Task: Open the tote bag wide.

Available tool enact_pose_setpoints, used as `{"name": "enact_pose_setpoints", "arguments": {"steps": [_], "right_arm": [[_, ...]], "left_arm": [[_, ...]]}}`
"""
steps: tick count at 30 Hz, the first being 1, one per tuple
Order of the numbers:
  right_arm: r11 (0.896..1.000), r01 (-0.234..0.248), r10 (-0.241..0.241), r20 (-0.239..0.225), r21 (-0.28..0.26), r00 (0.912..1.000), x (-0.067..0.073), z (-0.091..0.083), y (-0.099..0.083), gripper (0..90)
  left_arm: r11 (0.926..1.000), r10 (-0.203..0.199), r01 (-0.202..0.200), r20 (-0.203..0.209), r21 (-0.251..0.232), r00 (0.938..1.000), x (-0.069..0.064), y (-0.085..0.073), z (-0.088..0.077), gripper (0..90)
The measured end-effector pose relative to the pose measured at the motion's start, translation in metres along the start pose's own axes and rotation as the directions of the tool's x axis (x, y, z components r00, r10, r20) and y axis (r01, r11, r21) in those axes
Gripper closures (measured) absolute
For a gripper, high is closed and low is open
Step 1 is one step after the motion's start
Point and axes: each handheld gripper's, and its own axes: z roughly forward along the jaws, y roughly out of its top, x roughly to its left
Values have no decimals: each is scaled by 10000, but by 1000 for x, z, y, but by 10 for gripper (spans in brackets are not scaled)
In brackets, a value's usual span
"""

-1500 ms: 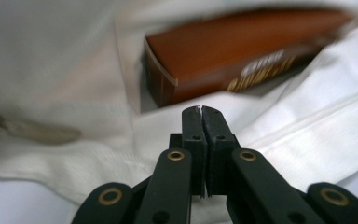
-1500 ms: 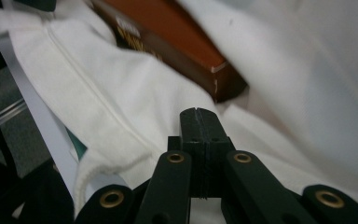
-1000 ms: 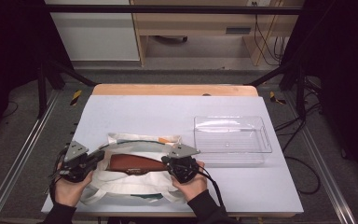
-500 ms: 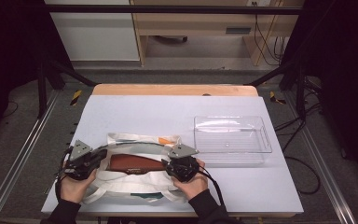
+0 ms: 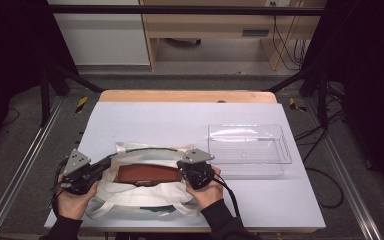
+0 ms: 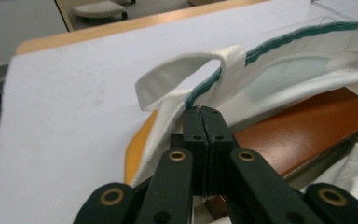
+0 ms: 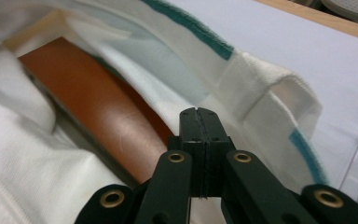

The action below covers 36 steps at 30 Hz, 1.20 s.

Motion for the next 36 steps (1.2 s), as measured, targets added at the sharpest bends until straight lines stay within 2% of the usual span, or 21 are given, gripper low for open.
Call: {"name": "enact_pose_setpoints", "arguments": {"steps": [4,9,10,12,14,18,22,24,26,28,30,32,33,35,36], "right_arm": [[9997,87,-100,544,250,9985,-1,8,5,900],[9991,-68,25,1019,411,9948,-5,24,5,900],[9990,-114,66,1072,438,9942,-7,26,4,900],[9983,-327,273,1090,481,9937,-9,31,3,900],[9978,-332,264,1159,576,9929,-9,35,2,900],[9965,-463,376,1208,701,9920,-10,42,-4,900],[9944,-239,97,1371,1028,9905,-7,52,-14,900],[9957,-431,325,1261,822,9915,-10,54,-18,900],[9955,-712,642,1100,617,9919,-12,53,-20,900],[9965,-717,666,1085,435,9919,-11,49,-21,891],[9968,-742,706,1101,284,9914,-9,41,-20,856],[9969,-789,784,1065,8,9912,-7,29,-19,827],[9955,-936,947,926,-163,9912,-6,22,-19,830],[9920,-1207,1227,570,-378,9908,-3,7,-21,852],[9929,-1127,1145,488,-386,9922,-2,2,-24,863]], "left_arm": [[9998,-93,97,-201,185,9998,5,-2,0,895],[9960,-169,214,-533,863,9984,14,-17,16,900],[9953,-68,124,-578,963,9983,16,-19,18,900],[9945,-83,143,-576,1041,9983,18,-21,19,900],[9952,-138,194,-581,961,9982,18,-22,19,900],[9929,-21,96,-634,1188,9980,17,-28,22,900],[9907,14,72,-632,1360,9980,18,-32,25,900],[9908,7,78,-621,1354,9981,18,-33,25,900],[9916,-19,101,-630,1289,9980,18,-32,25,900],[9923,-69,143,-608,1227,9981,17,-32,24,893],[9953,-174,219,-481,946,9987,15,-30,17,889],[9962,-174,214,-471,846,9987,13,-29,14,889],[9977,-156,183,-418,649,9990,10,-28,9,889],[9978,-81,111,-463,648,9989,6,-29,7,892],[9969,-33,72,-501,787,9987,5,-31,8,892]]}}
